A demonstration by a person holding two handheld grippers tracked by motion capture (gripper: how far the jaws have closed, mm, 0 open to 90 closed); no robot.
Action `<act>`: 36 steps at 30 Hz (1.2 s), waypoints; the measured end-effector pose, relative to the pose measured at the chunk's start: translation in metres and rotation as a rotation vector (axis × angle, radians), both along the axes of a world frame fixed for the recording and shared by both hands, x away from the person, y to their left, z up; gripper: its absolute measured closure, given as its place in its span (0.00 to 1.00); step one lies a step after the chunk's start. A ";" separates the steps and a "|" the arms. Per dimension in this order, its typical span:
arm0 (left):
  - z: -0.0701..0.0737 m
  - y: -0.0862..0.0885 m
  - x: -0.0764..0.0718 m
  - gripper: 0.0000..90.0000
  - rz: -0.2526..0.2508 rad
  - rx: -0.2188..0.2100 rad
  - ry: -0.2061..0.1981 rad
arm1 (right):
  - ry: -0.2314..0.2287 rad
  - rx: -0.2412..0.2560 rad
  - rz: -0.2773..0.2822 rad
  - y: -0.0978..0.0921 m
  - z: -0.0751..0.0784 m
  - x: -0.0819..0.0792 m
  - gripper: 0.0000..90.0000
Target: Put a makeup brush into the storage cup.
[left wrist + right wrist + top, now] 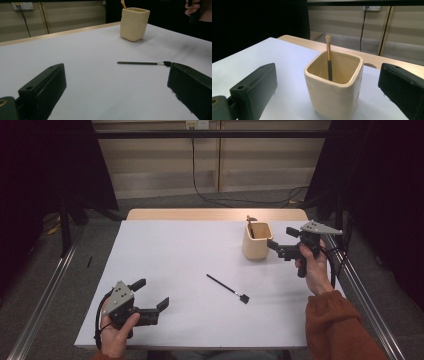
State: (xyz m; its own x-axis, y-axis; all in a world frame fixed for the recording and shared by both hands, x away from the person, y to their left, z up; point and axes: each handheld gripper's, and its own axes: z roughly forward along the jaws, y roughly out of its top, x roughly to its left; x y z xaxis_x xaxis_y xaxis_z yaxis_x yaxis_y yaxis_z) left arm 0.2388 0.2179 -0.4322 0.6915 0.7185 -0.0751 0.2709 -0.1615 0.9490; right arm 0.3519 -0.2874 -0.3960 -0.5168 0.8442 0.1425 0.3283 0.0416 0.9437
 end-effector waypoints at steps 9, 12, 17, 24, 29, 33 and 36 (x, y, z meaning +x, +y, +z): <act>0.000 0.000 0.000 0.02 0.003 -0.001 -0.001 | -0.013 -0.033 0.019 0.005 0.001 -0.021 0.02; 0.000 0.001 0.000 0.02 0.006 -0.001 -0.003 | -0.022 -0.037 0.008 0.005 0.001 -0.027 0.02; 0.000 0.001 -0.001 0.02 0.005 -0.002 -0.003 | -0.017 -0.035 0.002 0.002 -0.003 -0.037 0.02; 0.000 0.000 0.000 0.02 0.003 -0.001 -0.002 | -0.022 -0.031 -0.008 -0.006 -0.006 -0.050 0.03; 0.000 0.001 0.000 0.02 0.001 -0.004 -0.004 | -0.017 -0.022 -0.006 -0.010 -0.007 -0.059 0.02; 0.001 0.001 -0.001 0.02 0.000 -0.003 -0.010 | -0.028 -0.015 -0.010 -0.013 -0.004 -0.065 0.02; 0.001 0.002 -0.001 0.02 0.000 -0.004 -0.008 | -0.032 -0.018 -0.005 -0.013 -0.003 -0.071 0.02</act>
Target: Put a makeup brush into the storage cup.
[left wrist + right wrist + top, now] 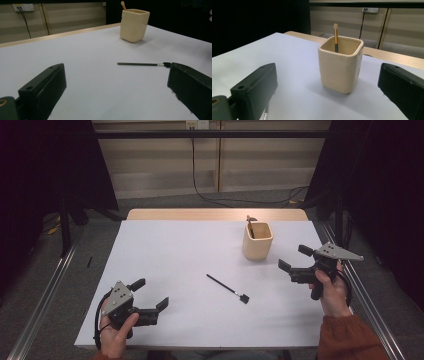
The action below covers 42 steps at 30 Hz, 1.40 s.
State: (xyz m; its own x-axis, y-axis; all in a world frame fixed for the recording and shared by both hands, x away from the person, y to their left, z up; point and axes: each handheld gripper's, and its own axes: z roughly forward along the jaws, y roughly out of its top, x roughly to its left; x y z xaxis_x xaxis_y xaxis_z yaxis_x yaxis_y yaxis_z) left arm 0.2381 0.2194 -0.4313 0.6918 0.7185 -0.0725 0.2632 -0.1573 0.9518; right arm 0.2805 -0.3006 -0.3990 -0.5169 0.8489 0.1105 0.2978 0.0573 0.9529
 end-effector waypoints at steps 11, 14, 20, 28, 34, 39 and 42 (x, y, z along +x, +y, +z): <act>0.000 0.000 -0.001 0.02 0.004 0.001 -0.003 | 0.011 -0.009 0.003 -0.001 -0.010 -0.023 0.02; 0.000 0.000 -0.001 0.02 0.009 -0.002 -0.001 | 0.017 -0.014 0.003 -0.002 -0.013 -0.029 0.02; 0.000 0.000 -0.001 0.02 0.004 -0.003 -0.005 | 0.026 -0.017 0.004 -0.005 -0.018 -0.042 0.02; 0.001 0.000 -0.002 0.02 0.002 -0.004 -0.005 | 0.038 -0.003 0.001 -0.010 -0.024 -0.057 0.02; 0.002 0.003 -0.005 0.02 0.006 -0.007 -0.014 | 0.038 0.005 -0.009 -0.013 -0.026 -0.069 0.02; 0.001 0.009 -0.005 0.02 0.017 -0.013 -0.012 | 0.052 0.013 -0.020 -0.018 -0.029 -0.081 0.02; 0.001 0.010 -0.006 0.02 0.019 -0.021 -0.012 | 0.061 0.020 -0.025 -0.019 -0.034 -0.086 0.02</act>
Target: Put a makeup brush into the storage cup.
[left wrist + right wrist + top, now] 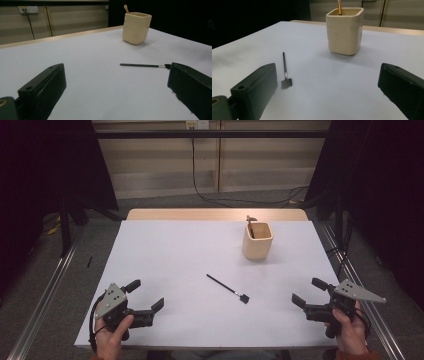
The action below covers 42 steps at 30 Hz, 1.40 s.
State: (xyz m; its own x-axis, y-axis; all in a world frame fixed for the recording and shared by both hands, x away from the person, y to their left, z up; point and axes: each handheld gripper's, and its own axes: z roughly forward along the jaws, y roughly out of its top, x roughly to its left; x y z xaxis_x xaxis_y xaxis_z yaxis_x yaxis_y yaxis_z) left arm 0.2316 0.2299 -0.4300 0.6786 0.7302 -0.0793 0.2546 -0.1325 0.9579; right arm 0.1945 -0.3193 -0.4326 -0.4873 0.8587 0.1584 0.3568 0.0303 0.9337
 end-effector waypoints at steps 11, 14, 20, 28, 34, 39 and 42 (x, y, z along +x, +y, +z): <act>0.002 0.001 -0.003 0.02 0.009 -0.001 -0.006 | 0.002 0.013 0.015 -0.003 -0.003 0.000 0.01; 0.001 0.000 -0.002 0.02 0.007 0.000 -0.005 | -0.003 0.007 0.022 -0.001 -0.002 0.002 0.01; 0.001 0.000 -0.002 0.02 0.003 -0.012 -0.002 | -0.004 -0.002 0.042 0.005 0.001 0.010 0.01; 0.002 -0.001 -0.003 0.02 -0.002 -0.006 -0.003 | -0.006 -0.006 0.089 0.016 0.003 0.020 0.02; 0.002 -0.004 -0.003 0.02 -0.011 -0.006 0.002 | -0.014 0.007 0.131 0.025 0.007 0.032 0.01; 0.002 -0.005 -0.003 0.02 -0.016 0.005 0.000 | -0.024 -0.001 0.164 0.034 0.010 0.042 0.01; 0.002 -0.006 -0.003 0.02 -0.016 0.001 0.002 | -0.024 -0.002 0.178 0.038 0.012 0.048 0.04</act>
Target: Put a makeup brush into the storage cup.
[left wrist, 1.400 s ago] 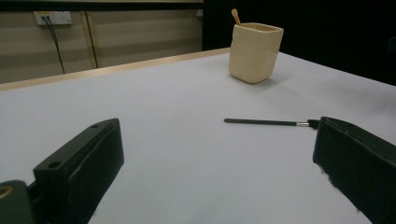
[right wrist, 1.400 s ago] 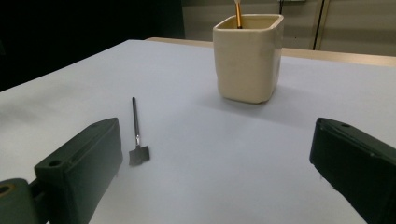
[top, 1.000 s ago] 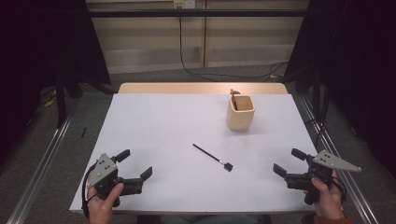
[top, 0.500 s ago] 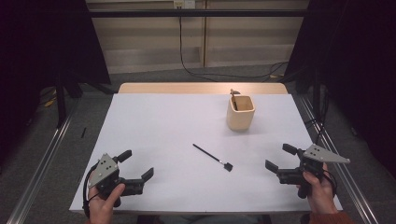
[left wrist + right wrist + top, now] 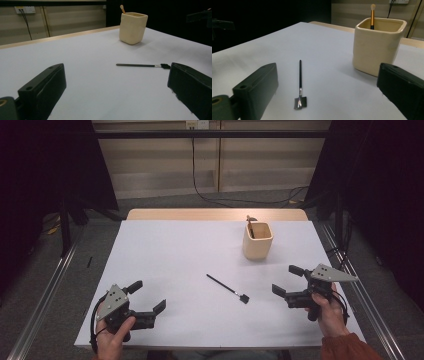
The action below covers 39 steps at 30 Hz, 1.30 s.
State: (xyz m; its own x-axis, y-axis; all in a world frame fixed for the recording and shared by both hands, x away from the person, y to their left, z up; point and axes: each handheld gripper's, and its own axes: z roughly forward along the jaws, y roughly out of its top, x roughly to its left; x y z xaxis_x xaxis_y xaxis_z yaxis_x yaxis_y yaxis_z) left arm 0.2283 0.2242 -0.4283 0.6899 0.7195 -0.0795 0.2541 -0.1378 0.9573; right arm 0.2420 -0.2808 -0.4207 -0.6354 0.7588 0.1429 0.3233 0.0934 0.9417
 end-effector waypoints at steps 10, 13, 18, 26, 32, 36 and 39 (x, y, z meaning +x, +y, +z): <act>0.000 -0.001 0.001 0.02 -0.013 0.003 0.003 | 0.021 -0.011 0.069 0.023 0.011 0.021 0.03; 0.000 0.001 0.002 0.02 -0.004 0.006 -0.005 | 0.022 -0.017 0.092 0.032 0.012 0.028 0.02; 0.000 0.001 0.002 0.02 0.003 0.000 -0.007 | 0.055 -0.035 0.134 0.045 0.009 0.041 0.02; 0.000 0.000 0.002 0.02 -0.003 0.006 -0.007 | 0.055 -0.069 0.130 0.063 0.015 0.056 0.04; -0.001 0.000 0.003 0.02 -0.001 0.008 -0.005 | 0.063 -0.089 0.130 0.077 0.019 0.069 0.05; -0.001 0.001 0.003 0.02 0.002 0.008 -0.009 | 0.064 -0.087 0.138 0.084 0.020 0.076 0.04; -0.001 0.001 0.003 0.02 0.001 0.008 -0.008 | 0.063 -0.084 0.150 0.090 0.022 0.078 0.04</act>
State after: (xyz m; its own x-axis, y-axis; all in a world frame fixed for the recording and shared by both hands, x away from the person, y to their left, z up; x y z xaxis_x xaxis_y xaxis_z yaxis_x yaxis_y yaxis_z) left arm 0.2316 0.2252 -0.4293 0.6897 0.7209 -0.0682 0.2467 -0.1454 0.9581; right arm 0.3199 -0.1913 -0.3989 -0.7341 0.6671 0.1265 0.3583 0.2224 0.9067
